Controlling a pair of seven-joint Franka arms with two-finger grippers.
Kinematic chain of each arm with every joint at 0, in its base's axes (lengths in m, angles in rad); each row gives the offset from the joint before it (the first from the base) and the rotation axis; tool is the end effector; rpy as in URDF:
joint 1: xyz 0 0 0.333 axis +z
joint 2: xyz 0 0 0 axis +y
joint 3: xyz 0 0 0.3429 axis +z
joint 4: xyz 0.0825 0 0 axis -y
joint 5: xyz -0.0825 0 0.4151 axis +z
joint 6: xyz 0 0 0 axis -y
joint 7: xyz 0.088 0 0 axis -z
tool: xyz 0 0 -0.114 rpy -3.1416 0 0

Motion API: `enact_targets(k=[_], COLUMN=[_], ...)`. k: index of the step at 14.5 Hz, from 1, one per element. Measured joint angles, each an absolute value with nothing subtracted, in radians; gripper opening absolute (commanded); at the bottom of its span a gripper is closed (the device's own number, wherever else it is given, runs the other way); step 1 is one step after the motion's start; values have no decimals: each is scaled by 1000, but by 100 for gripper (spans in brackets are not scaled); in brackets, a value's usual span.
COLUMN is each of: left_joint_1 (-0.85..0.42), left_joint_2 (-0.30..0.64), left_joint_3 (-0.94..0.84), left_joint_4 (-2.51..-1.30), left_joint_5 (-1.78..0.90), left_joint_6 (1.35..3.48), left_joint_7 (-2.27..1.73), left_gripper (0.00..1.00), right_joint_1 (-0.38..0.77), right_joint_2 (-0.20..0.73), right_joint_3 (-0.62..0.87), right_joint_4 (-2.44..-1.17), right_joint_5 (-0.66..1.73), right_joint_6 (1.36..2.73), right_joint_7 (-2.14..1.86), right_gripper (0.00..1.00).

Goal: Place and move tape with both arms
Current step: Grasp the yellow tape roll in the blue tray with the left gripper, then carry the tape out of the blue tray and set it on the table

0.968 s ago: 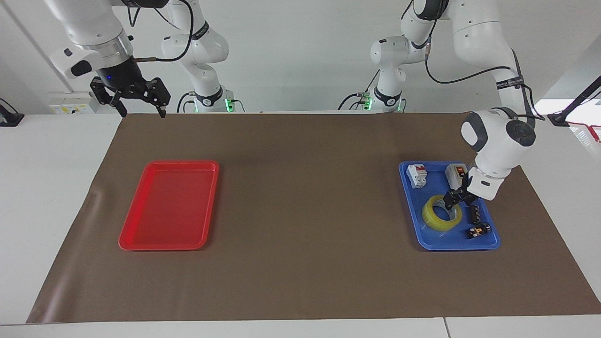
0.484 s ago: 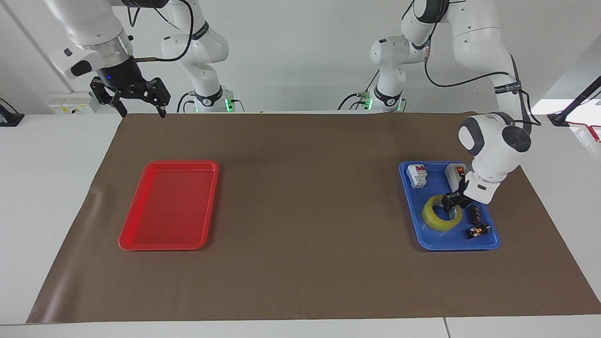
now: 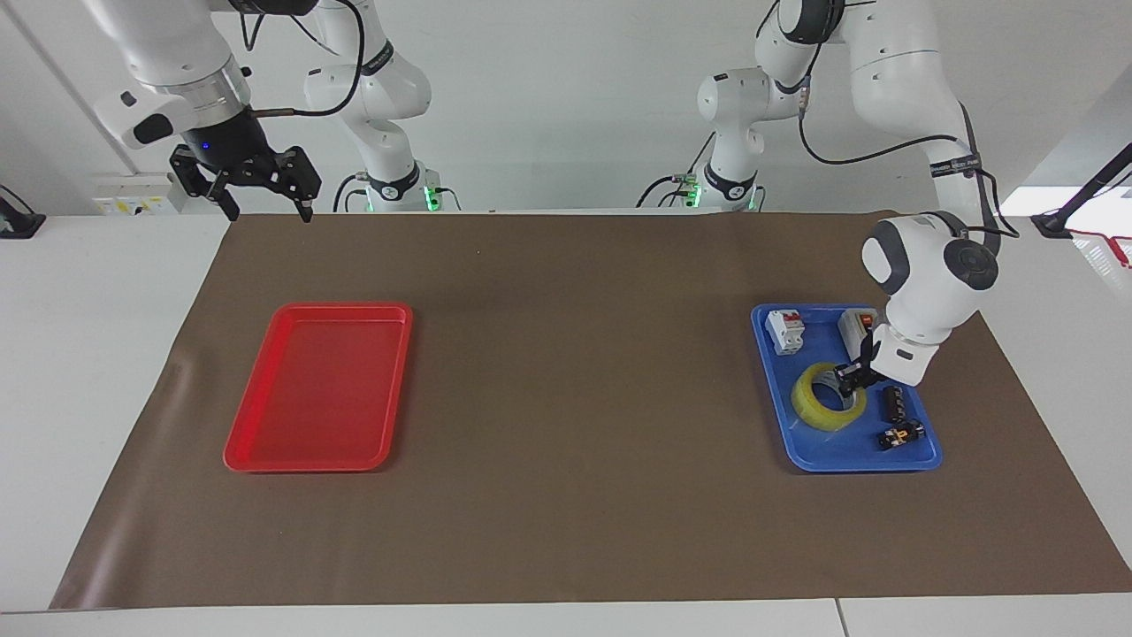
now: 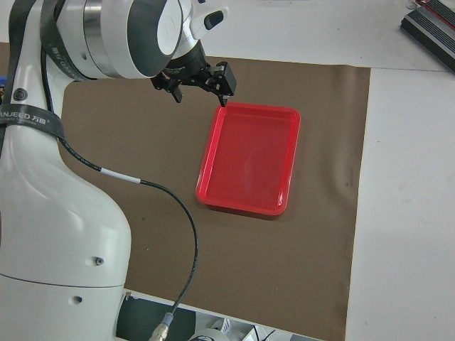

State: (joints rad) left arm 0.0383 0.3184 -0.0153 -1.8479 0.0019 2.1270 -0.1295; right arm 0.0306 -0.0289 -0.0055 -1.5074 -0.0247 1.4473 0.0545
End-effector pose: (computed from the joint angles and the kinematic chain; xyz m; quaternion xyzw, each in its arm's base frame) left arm 0.6589 0.0158 0.3510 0.9969 0.0760 -0.0197 0.0006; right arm 0.5626 0.0110 0.6819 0.9997 -0.0160 -0.0151 0.0128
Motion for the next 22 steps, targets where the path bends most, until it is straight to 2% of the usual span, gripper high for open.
enact_targets(k=[3, 5, 10, 13, 17, 21, 22], left_joint_1=[-16, -106, -424, -571, -630, -630, -629], left_joint_2=[316, 316, 346, 421, 515, 525, 524], left_joint_3=[-18, -21, -30, -29, -27, -21, -20], left_joint_4=[-1633, -1564, -1555, -1551, -1557, -1602, -1605], left_joint_5=[2, 1, -34, -33, -30, -30, -30], left_joint_6=[1870, 1792, 1840, 1915, 2020, 2081, 2086], left_joint_7=[-217, -367, -759, -943, -1004, -1014, -1015], left_gripper=[0, 0, 0, 0, 0, 0, 13], right_joint_1=[31, 31, 31, 31, 29, 29, 29], right_joint_2=[-29, -29, -29, -29, -29, -29, -29], right_joint_3=[-5, -5, -5, -5, -6, -6, -5], right_joint_4=[-1507, -1507, -1507, -1507, -1507, -1510, -1512], right_joint_5=[-25, -25, -25, -25, -25, -25, -25], right_joint_6=[1447, 1447, 1447, 1447, 1447, 1447, 1447], right_joint_7=[54, 54, 54, 54, 54, 54, 54], right_gripper=[100, 100, 100, 100, 100, 100, 100])
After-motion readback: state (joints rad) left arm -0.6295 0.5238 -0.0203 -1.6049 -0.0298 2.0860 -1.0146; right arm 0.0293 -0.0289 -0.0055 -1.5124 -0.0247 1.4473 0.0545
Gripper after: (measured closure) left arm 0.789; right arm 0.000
